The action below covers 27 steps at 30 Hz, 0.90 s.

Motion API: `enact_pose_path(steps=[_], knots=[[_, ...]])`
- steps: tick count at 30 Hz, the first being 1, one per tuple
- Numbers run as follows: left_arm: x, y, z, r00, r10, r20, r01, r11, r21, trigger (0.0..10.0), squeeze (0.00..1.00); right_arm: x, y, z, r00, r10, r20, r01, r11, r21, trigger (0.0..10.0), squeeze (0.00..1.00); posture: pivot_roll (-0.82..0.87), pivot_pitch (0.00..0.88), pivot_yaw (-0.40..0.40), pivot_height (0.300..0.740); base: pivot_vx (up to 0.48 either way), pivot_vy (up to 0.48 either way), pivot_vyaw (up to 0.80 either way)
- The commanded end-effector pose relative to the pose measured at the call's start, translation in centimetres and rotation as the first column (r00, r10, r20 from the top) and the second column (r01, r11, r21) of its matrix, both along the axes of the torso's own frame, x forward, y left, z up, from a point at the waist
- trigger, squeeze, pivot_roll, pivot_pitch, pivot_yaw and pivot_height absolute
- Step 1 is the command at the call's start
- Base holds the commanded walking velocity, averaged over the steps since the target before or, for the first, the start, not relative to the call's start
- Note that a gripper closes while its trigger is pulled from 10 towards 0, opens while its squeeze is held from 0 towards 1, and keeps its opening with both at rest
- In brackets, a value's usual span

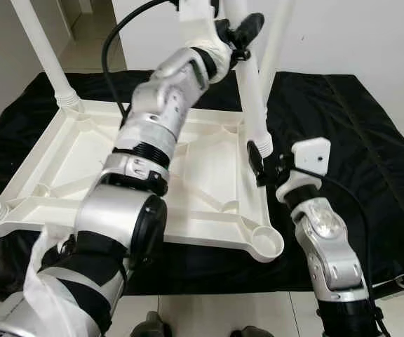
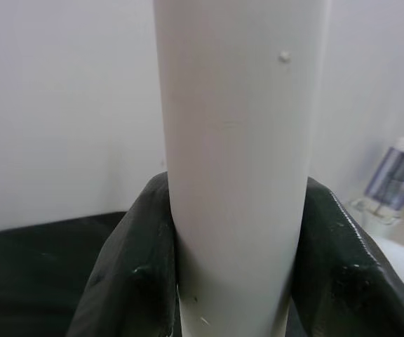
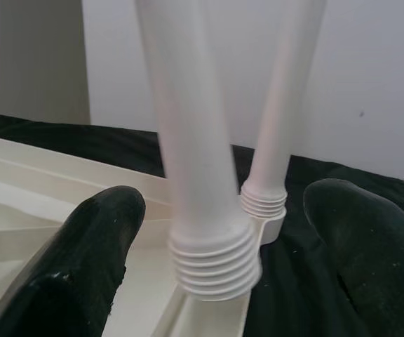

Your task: Building children table

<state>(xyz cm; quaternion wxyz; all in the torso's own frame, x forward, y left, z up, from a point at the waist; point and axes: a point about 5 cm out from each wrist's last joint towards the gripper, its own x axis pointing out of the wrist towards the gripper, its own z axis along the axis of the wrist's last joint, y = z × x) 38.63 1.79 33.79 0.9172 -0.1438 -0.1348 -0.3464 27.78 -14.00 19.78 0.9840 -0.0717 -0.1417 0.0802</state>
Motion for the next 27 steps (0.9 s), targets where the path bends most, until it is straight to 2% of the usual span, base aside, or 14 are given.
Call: enact_pose_path(steps=[1, 6, 9, 11, 15, 21, 27], knots=[[-0.8, -0.8, 0.5, 0.996, 0.017, 0.084, -0.020, 0.999, 0.030, 10.0, 0.00, 0.8, -0.5, -0.2, 0.997, -0.068, -0.033, 0.068, 0.998, -0.006, 10.0, 0.00, -0.03, 0.004, 0.024, 0.740, 0.000, 0.000, 0.00], [-2.1, -2.3, 0.4, 0.990, 0.010, 0.140, -0.016, 0.999, 0.046, 10.0, 0.00, 1.8, -1.2, 0.3, 0.989, -0.142, -0.040, 0.142, 0.990, -0.002, 10.0, 0.00, -0.03, 0.002, 0.022, 0.740, 0.000, 0.000, 0.00], [-2.4, -2.6, 0.4, 0.989, 0.004, 0.149, -0.012, 0.999, 0.051, 10.0, 0.00, 2.0, -1.3, 0.4, 0.988, -0.152, -0.042, 0.151, 0.988, -0.008, 10.0, 0.00, -0.03, 0.001, 0.022, 0.740, 0.000, 0.000, 0.00], [-3.1, -3.3, 0.3, 0.985, -0.023, 0.171, 0.013, 0.998, 0.057, 10.0, 0.00, 2.5, -1.6, 0.5, 0.985, -0.168, -0.042, 0.167, 0.986, -0.029, 10.0, 0.00, -0.03, 0.000, 0.019, 0.740, 0.000, 0.000, 0.00], [-3.3, -3.6, 0.3, 0.983, -0.028, 0.180, 0.017, 0.998, 0.059, 10.0, 0.00, 2.7, -1.6, 0.5, 0.985, -0.165, -0.043, 0.163, 0.986, -0.042, 10.0, 0.00, -0.03, 0.000, 0.018, 0.740, 0.000, 0.000, 0.00], [-4.6, -4.5, 0.6, 0.975, -0.044, 0.218, 0.034, 0.998, 0.050, 10.0, 0.00, 3.9, -1.4, 0.5, 0.986, -0.151, -0.067, 0.142, 0.982, -0.124, 10.0, 0.00, -0.03, 0.000, 0.015, 0.740, 0.000, 0.000, 0.00], [-5.2, -5.0, 0.7, 0.973, -0.062, 0.224, 0.052, 0.998, 0.047, 10.0, 0.00, 4.4, -1.4, 0.5, 0.986, -0.147, -0.074, 0.133, 0.977, -0.165, 10.0, 0.00, -0.03, 0.000, 0.014, 0.740, 0.000, 0.000, 0.00]])
